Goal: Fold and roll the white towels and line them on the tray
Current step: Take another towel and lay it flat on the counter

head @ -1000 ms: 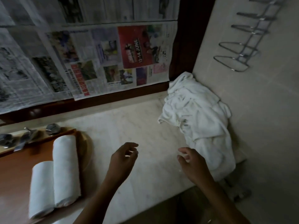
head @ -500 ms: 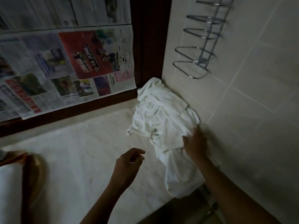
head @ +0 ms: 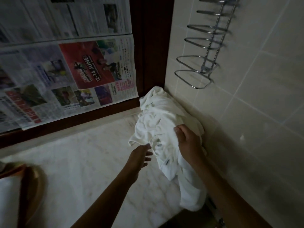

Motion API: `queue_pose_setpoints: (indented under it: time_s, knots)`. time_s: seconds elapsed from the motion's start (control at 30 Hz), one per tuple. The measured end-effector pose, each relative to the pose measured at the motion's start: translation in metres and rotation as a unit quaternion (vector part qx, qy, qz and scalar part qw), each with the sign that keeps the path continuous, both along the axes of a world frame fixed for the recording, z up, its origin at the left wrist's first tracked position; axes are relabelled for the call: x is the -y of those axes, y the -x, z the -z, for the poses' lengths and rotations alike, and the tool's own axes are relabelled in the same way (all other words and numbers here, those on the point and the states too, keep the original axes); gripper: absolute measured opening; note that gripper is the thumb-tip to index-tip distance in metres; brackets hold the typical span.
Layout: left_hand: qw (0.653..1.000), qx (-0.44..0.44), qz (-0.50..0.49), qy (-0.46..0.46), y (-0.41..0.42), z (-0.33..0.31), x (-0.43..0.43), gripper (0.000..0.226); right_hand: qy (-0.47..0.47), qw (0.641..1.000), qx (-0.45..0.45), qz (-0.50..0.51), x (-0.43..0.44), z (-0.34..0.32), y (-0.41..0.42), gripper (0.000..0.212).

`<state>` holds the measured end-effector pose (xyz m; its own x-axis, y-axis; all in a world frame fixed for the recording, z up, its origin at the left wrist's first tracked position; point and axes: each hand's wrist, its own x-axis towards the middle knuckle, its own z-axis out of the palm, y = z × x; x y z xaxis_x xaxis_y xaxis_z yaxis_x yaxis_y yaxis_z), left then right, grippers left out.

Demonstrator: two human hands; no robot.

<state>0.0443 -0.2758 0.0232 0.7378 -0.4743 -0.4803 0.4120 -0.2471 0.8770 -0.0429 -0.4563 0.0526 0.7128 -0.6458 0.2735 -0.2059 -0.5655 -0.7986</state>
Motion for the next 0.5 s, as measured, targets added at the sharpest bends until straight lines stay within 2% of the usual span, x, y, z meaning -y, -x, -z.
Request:
queue_pose_setpoints:
  time_s: [0.1,0.17,0.2,0.27,0.3,0.33,0.37,0.43,0.5]
  knots:
    - [0.991,-0.107,0.043,0.074,-0.018,-0.015,0.025,0.059,-0.009,0.997,0.004,-0.079,-0.036,-0.006,0.009,0.016]
    - [0.988,-0.115,0.055,0.091,-0.028,-0.021,0.039,0.063,-0.023,0.99,-0.028,-0.137,-0.05,0.003,0.014,0.016]
    - [0.993,-0.084,0.056,0.068,-0.031,-0.023,0.043,0.058,-0.033,0.986,-0.052,-0.155,-0.054,0.008,0.016,0.025]
    - [0.999,-0.016,0.025,0.026,-0.035,-0.019,0.043,0.032,-0.052,0.975,-0.111,-0.185,-0.055,0.017,0.023,0.053]
    - [1.0,-0.011,-0.002,0.029,-0.034,-0.015,0.039,0.025,-0.054,0.968,-0.143,-0.2,-0.053,0.019,0.026,0.063]
    - [0.999,-0.02,-0.021,0.04,-0.033,-0.012,0.032,0.029,-0.05,0.96,-0.174,-0.215,-0.049,0.02,0.029,0.067]
    - [0.998,-0.023,-0.035,0.044,-0.029,-0.011,0.023,0.037,-0.04,0.952,-0.203,-0.227,-0.044,0.02,0.033,0.065]
    - [0.998,-0.009,-0.045,0.045,-0.017,-0.007,0.002,0.047,-0.005,0.935,-0.253,-0.247,-0.036,0.02,0.04,0.045]
    - [0.997,-0.006,-0.049,0.054,-0.006,0.0,-0.018,0.039,0.023,0.926,-0.276,-0.255,-0.033,0.02,0.043,0.022]
